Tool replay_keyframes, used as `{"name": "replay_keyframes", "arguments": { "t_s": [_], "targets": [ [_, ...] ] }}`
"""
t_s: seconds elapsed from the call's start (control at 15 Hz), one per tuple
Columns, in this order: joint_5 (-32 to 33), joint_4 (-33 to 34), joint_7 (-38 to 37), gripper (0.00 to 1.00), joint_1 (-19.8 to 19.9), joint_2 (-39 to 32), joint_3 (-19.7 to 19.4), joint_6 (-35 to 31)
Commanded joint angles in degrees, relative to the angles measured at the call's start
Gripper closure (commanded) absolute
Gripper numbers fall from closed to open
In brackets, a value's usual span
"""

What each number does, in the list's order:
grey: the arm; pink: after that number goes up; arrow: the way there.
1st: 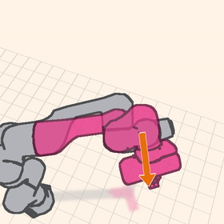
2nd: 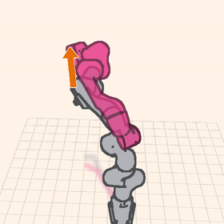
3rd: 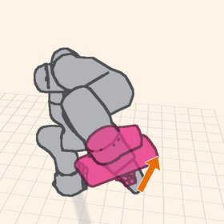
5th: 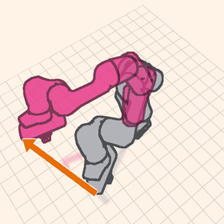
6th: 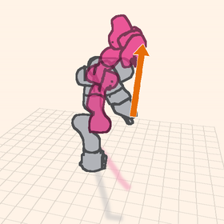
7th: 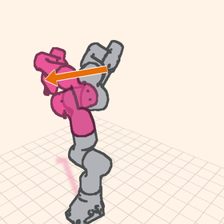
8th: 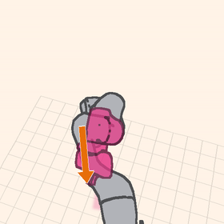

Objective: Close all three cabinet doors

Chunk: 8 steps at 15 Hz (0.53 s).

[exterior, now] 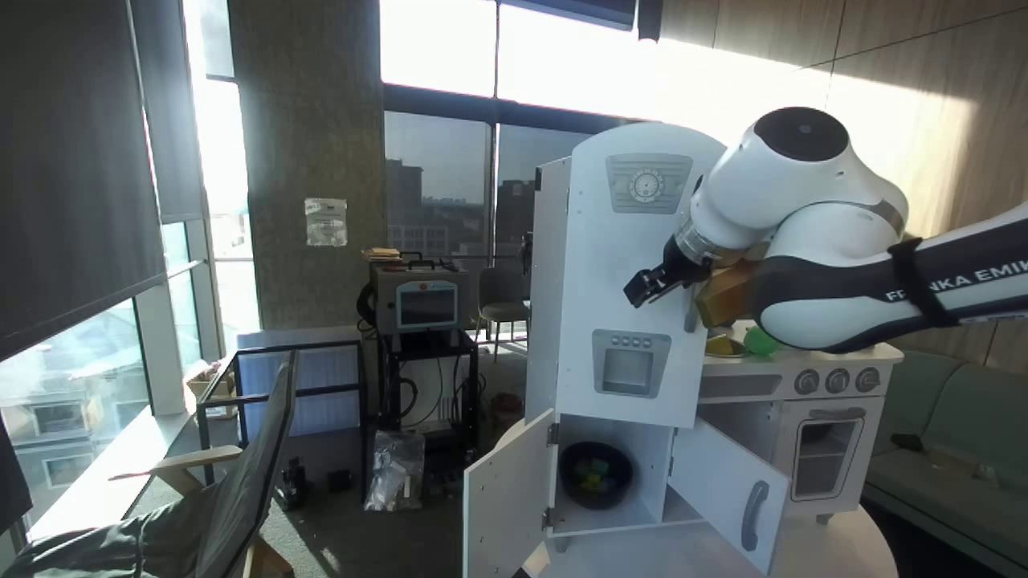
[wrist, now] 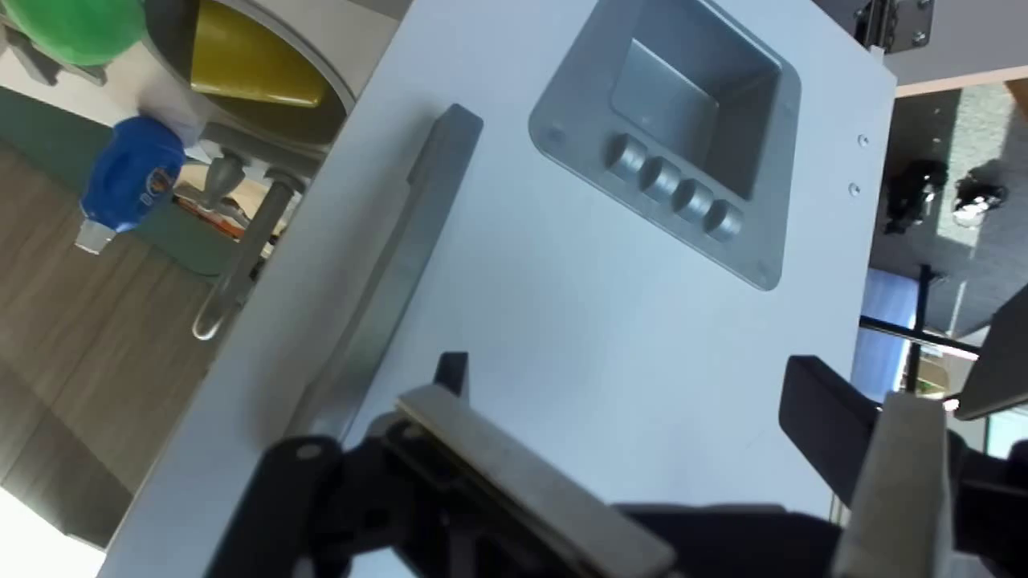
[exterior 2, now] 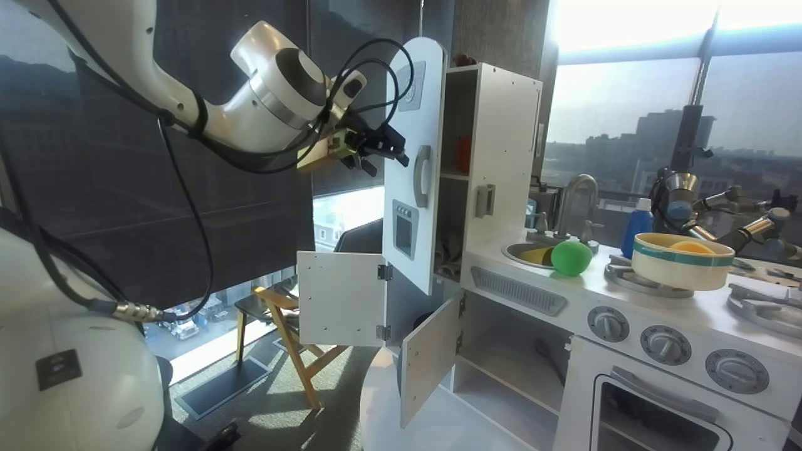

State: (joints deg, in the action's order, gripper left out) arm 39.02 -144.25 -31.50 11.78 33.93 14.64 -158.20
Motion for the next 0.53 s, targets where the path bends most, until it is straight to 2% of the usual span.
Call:
{"name": "replay_keyframes", "arguments": {
  "t_s": [0.0,0.2,0.47],
  "targets": [
    [2.86,0.0,5.05,0.0,-0.24,-4.69,-4.79,-14.64],
    [3.48,1.27,8.39,0.0,-0.19,-8.43,-6.61,-20.54],
    [3.62,3.22,11.72,0.0,-0.07,-12.63,-8.45,-21.91]
  ]
}}
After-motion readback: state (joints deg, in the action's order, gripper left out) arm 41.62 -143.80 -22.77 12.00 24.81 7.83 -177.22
